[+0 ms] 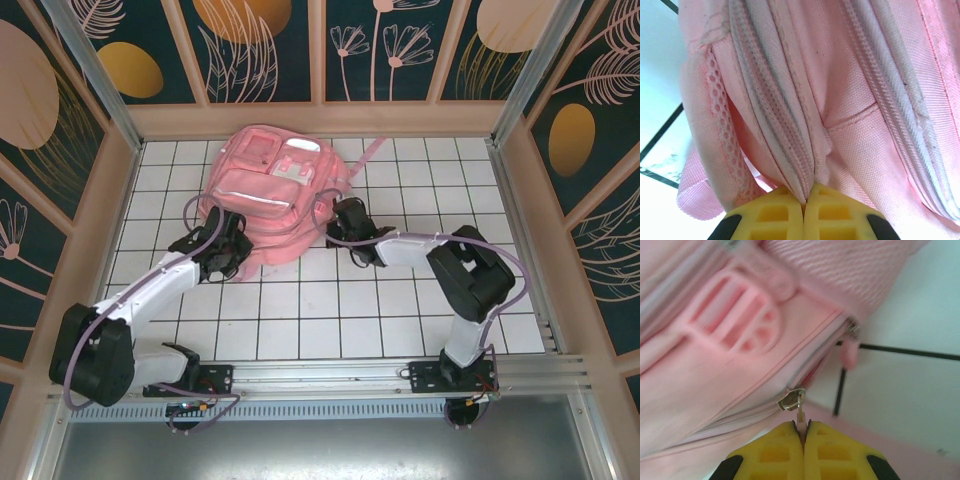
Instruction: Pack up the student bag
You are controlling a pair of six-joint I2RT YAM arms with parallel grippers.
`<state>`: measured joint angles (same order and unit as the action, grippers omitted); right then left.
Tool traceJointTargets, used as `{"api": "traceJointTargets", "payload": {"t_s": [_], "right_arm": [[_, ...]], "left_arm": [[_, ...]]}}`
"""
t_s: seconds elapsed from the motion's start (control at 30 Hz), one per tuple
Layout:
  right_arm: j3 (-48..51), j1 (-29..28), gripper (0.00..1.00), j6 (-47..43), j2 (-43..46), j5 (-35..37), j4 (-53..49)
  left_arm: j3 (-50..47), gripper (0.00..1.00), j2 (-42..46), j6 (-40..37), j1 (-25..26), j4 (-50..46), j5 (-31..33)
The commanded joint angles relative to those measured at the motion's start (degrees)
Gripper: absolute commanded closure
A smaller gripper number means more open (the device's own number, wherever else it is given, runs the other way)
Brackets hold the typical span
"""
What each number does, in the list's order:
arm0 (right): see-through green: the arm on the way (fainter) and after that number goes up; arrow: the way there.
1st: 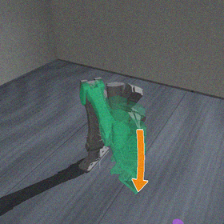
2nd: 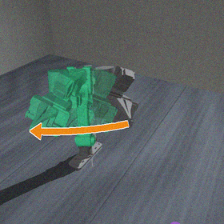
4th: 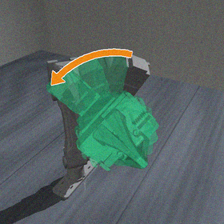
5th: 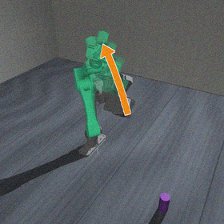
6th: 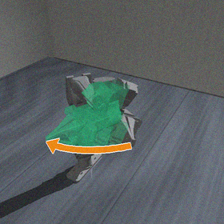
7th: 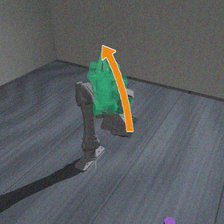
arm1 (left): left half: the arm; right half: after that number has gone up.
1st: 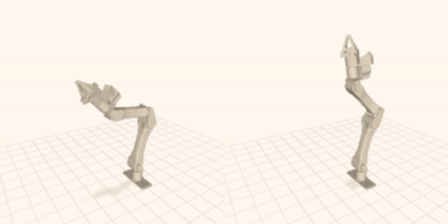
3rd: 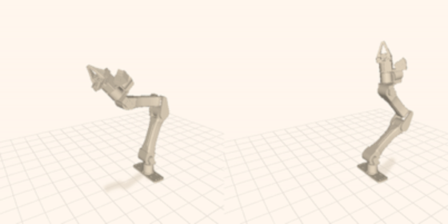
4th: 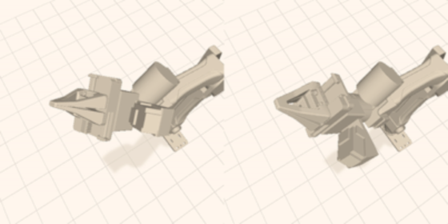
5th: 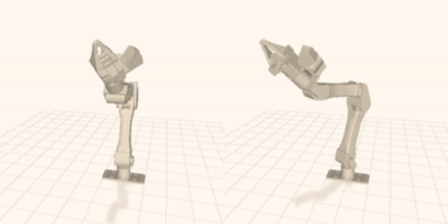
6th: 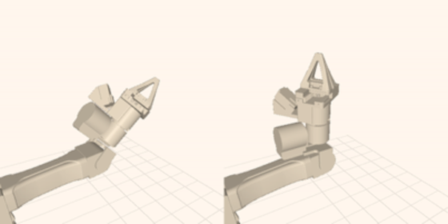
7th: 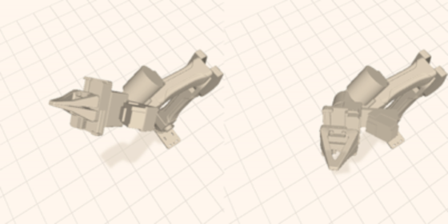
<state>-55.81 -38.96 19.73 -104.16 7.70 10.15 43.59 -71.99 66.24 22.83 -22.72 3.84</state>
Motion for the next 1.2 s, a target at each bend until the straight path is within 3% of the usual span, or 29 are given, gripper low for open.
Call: {"api": "traceJointTargets", "payload": {"t_s": [0.0, 0.17, 0.4, 0.6, 0.77, 0.97, 1.1, 1.17], "right_arm": [[-3.5, 3.5, 1.00, -2.5, -3.5, 7.4, -4.4], [-10.0, 7.2, 1.00, -1.7, -9.7, 6.7, -6.9], [-14.4, 9.1, 1.00, -1.8, -12.7, 6.3, -8.5], [-13.1, 9.8, 1.00, -1.4, -9.2, 3.7, -7.9], [-10.4, 9.9, 0.73, -1.4, -2.4, 4.1, -7.7], [-6.9, 10.7, 0.60, -1.6, 6.4, 6.0, -8.7], [-4.2, 11.7, 0.54, -1.5, 12.4, 8.0, -9.6], [-2.4, 12.3, 0.48, -1.3, 15.8, 9.0, -9.7]], "left_arm": [[0.0, 1.00, 4.3, -4.4, -1.4, -4.7, 6.3], [-0.9, 1.00, 7.7, -6.3, -1.6, -6.2, 6.2], [-0.8, 1.00, 7.4, -9.2, -1.6, -3.7, 1.3], [-0.7, 1.00, 4.5, -7.5, -1.4, 4.8, -8.4], [1.0, 1.00, -0.4, -4.2, 2.5, 11.6, -10.6], [6.7, 0.99, -9.0, -2.6, 8.6, 14.8, -9.9], [9.9, 0.62, -12.0, -3.2, 9.9, 14.0, -8.9], [11.5, 0.38, -12.0, -4.6, 10.0, 12.3, -7.1]]}}
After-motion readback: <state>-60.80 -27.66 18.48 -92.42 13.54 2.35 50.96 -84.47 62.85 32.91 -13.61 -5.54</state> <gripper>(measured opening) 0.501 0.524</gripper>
